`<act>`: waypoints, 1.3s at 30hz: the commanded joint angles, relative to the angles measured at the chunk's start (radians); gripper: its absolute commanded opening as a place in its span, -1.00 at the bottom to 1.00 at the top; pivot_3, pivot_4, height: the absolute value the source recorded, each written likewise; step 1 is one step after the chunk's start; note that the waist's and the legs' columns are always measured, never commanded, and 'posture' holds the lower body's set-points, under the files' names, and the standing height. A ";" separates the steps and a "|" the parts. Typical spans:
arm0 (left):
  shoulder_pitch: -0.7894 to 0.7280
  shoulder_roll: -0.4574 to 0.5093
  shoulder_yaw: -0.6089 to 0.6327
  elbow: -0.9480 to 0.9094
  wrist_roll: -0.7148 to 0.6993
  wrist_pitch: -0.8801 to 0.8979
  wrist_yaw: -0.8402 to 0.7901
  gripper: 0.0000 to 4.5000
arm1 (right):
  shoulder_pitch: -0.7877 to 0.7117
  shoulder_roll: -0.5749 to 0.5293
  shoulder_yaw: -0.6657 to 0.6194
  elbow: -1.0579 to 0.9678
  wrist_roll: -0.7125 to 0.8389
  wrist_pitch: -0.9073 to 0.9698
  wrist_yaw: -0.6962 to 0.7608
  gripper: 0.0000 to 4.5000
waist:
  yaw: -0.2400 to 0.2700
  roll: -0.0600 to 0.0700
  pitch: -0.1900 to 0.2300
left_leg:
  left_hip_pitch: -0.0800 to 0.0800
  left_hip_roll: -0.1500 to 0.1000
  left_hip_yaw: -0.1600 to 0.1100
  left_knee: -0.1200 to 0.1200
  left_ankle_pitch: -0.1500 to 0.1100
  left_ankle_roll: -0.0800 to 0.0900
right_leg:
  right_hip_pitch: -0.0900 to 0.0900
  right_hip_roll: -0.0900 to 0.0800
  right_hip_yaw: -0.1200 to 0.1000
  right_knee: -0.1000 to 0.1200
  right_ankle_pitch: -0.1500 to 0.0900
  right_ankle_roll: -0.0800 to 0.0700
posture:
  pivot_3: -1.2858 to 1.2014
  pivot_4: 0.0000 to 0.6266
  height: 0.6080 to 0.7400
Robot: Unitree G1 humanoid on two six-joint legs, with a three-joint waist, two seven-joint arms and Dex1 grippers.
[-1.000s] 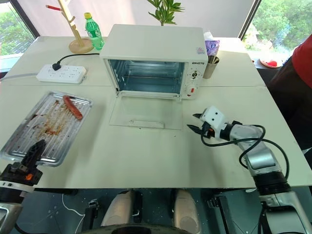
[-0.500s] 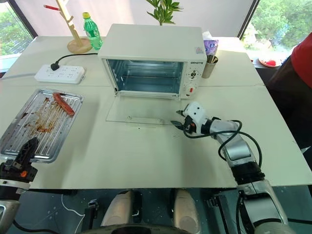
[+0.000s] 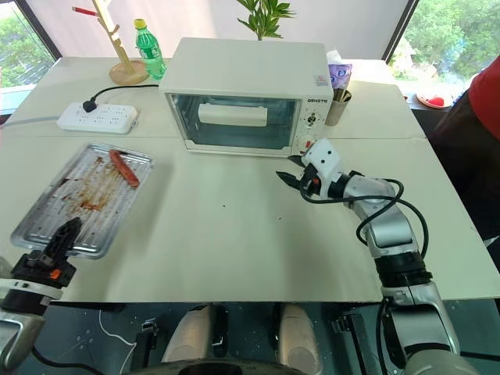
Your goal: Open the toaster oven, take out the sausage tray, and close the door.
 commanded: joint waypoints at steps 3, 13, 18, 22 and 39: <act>0.025 0.112 -0.059 -0.043 -0.019 0.101 -0.061 -1.00 | 0.041 -0.114 -0.055 -0.123 0.086 0.024 0.131 0.05 | 0.001 0.000 0.000 | 0.000 0.000 0.000 0.000 0.000 0.000 | 0.000 0.000 0.000 0.000 0.000 0.000 | 0.03 -0.52 0.73; -0.226 0.345 -0.288 0.212 -0.019 0.345 -0.197 -1.00 | 0.220 -0.333 -0.252 -0.355 0.349 0.275 0.267 0.05 | 0.003 0.002 0.001 | 0.000 0.001 -0.001 -0.001 0.000 0.000 | -0.002 -0.001 0.000 0.000 0.000 0.000 | 0.03 -0.52 0.73; -0.466 0.414 -0.479 0.395 -0.019 0.473 -0.226 -1.00 | 0.364 -0.358 -0.362 -0.464 0.384 0.320 0.229 0.05 | 0.003 0.002 0.001 | -0.001 0.000 0.000 -0.002 0.000 0.000 | -0.002 -0.001 0.000 -0.001 0.000 0.000 | 0.03 -0.52 0.73; -0.657 0.416 -0.588 0.548 0.070 0.565 -0.295 -1.00 | 0.460 -0.339 -0.433 -0.550 0.406 0.352 0.170 0.05 | 0.002 0.002 0.001 | -0.001 0.000 0.000 -0.002 0.000 0.000 | -0.002 -0.001 0.000 0.000 0.000 0.000 | 0.03 -0.52 0.73; -1.073 0.295 -0.774 0.974 0.850 0.563 -0.783 -0.74 | 0.618 -0.298 -0.520 -0.667 0.445 0.365 0.043 0.07 | 0.026 0.005 -0.002 | 0.001 -0.002 0.000 -0.001 0.000 0.000 | 0.001 0.000 0.000 -0.001 0.000 0.000 | 0.03 -0.52 0.73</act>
